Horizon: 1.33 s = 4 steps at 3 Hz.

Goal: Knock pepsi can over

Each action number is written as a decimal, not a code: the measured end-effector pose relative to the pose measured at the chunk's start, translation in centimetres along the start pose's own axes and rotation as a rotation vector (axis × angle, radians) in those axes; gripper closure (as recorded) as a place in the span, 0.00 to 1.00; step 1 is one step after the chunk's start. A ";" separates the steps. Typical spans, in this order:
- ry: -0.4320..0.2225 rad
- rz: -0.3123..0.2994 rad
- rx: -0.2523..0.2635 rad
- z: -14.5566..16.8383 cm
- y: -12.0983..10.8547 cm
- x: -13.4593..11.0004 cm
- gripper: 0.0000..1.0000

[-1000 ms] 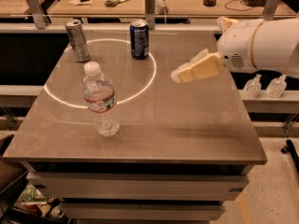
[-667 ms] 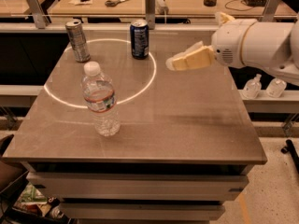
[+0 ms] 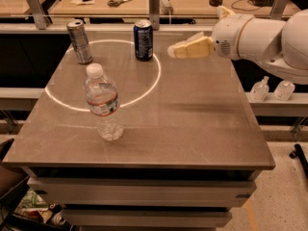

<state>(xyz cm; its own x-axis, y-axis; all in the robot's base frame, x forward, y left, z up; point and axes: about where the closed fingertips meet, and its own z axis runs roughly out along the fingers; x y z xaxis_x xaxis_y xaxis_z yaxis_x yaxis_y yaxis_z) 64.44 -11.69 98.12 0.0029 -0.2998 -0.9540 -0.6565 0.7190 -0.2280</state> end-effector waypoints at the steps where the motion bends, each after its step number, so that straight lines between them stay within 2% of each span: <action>1: -0.004 0.003 -0.040 3.3 -0.1 -0.9 0.00; 2: -0.014 0.024 -0.099 8.2 0.1 -1.4 0.00; 4: -0.056 0.111 -0.151 14.1 1.1 1.1 0.00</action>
Offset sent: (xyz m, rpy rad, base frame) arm 0.1055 0.0914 -0.0103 0.0555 0.0663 0.1493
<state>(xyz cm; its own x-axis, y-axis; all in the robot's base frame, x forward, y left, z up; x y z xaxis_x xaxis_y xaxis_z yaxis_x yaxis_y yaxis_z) 74.35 -2.43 94.04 -0.0368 -0.1859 -0.9819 -0.7611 0.6419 -0.0931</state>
